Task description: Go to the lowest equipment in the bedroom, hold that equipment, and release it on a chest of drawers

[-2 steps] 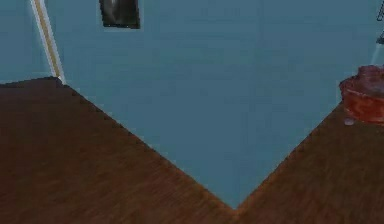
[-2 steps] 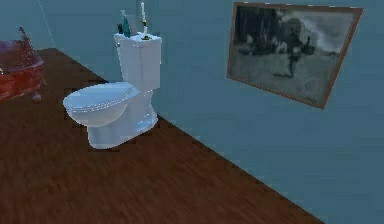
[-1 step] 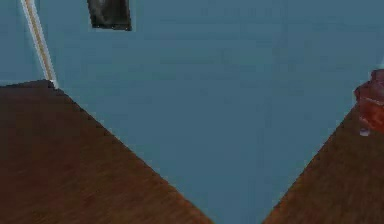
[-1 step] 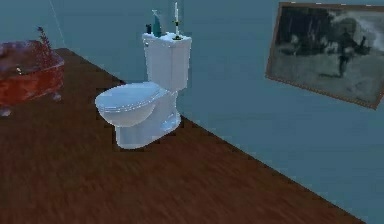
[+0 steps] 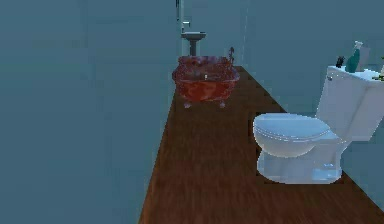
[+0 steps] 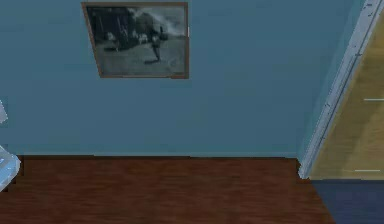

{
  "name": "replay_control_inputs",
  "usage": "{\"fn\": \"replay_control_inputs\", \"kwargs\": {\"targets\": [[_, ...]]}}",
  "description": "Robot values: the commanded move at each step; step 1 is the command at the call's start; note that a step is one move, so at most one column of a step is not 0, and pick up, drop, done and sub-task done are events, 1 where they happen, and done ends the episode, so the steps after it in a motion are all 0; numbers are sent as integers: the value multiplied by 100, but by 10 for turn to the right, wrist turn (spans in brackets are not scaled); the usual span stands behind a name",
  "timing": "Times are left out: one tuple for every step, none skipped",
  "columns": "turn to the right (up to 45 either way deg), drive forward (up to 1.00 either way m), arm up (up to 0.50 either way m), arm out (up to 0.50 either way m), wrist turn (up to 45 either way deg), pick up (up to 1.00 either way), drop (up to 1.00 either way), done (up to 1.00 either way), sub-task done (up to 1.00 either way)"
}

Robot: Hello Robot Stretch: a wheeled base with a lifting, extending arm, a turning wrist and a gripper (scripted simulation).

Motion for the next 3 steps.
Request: {"fn": "replay_control_inputs", "kwargs": {"targets": [[180,0,0,0,0,0,0,0,0],[0,25,0,0,0,0,0,0,0],[-450,0,0,0,0,0,0,0,0]]}}
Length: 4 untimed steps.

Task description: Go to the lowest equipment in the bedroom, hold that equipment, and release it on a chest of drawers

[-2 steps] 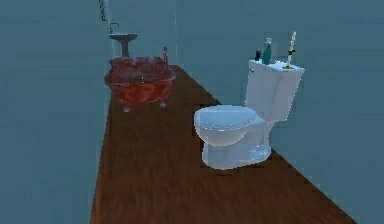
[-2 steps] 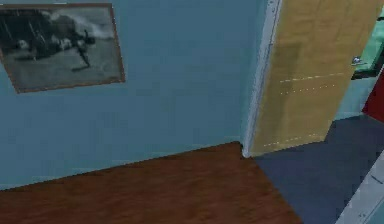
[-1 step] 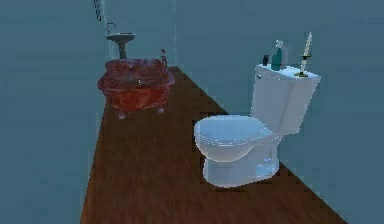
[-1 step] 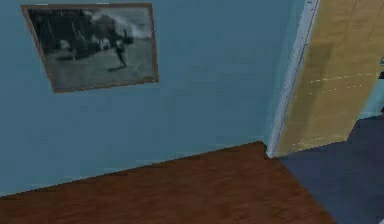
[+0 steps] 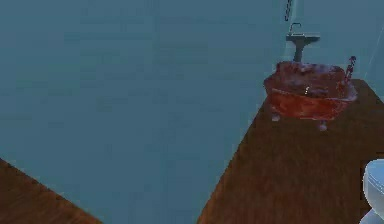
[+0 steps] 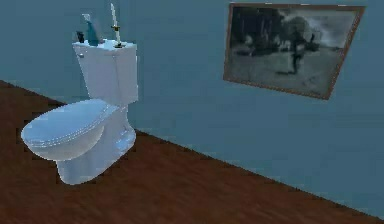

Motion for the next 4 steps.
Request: {"fn": "replay_control_inputs", "kwargs": {"targets": [[-450,0,0,0,0,0,0,0,0],[-150,0,0,0,0,0,0,0,0],[0,100,0,0,0,0,0,0,0],[0,100,0,0,0,0,0,0,0]]}}
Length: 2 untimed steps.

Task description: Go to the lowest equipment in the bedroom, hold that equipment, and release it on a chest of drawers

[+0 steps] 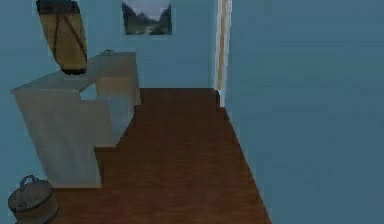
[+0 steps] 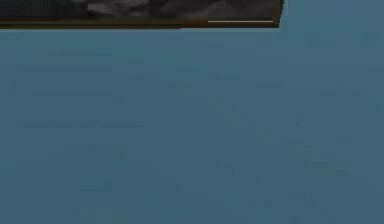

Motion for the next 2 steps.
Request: {"fn": "replay_control_inputs", "kwargs": {"targets": [[0,100,0,0,0,0,0,0,0],[0,100,0,0,0,0,0,0,0]]}}
